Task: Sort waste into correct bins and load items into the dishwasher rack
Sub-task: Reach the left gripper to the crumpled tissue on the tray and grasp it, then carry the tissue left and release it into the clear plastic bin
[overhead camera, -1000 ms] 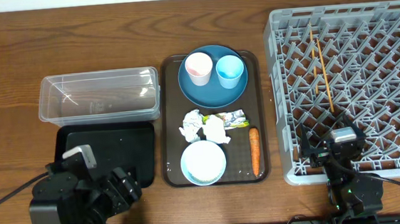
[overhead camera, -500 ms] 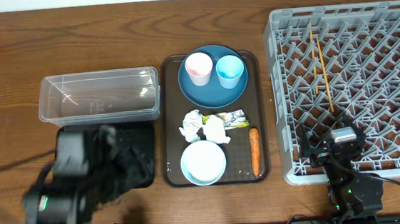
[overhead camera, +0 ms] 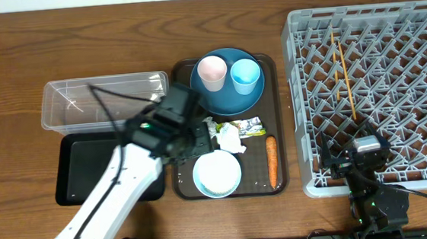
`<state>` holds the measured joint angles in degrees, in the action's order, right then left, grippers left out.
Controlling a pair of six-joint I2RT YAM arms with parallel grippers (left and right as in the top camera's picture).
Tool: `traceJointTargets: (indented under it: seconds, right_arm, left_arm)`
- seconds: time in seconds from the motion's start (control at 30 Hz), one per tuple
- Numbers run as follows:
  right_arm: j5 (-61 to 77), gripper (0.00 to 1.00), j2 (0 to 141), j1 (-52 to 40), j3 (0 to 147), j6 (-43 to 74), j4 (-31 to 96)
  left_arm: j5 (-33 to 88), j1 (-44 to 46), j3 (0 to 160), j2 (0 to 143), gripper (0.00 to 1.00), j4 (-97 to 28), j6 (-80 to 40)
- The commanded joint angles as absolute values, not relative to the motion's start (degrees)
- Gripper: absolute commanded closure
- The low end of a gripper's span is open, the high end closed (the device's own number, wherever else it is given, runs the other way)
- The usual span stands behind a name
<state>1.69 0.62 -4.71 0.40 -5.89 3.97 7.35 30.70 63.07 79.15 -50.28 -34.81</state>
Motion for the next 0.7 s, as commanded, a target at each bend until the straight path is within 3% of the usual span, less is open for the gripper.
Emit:
traceJointTargets:
  seconds: [0.0, 0.3, 0.67]
  right_arm:
    - [1.93, 0.01, 0.32, -3.81, 0.32, -6.07, 4.14]
    - [1.93, 0.01, 0.32, -3.81, 0.32, -6.07, 4.14]
    - [1.93, 0.01, 0.32, -3.81, 0.32, -6.07, 4.14]
  left_arm:
    - [-4.91, 33.39, 63.88, 82.96, 0.33, -47.68, -36.32]
    - [-6.96, 34.0, 63.88, 94.85, 0.28, -37.82, -36.29]
    - [-7.44, 33.5, 63.88, 102.96, 0.28, -34.52, -35.66]
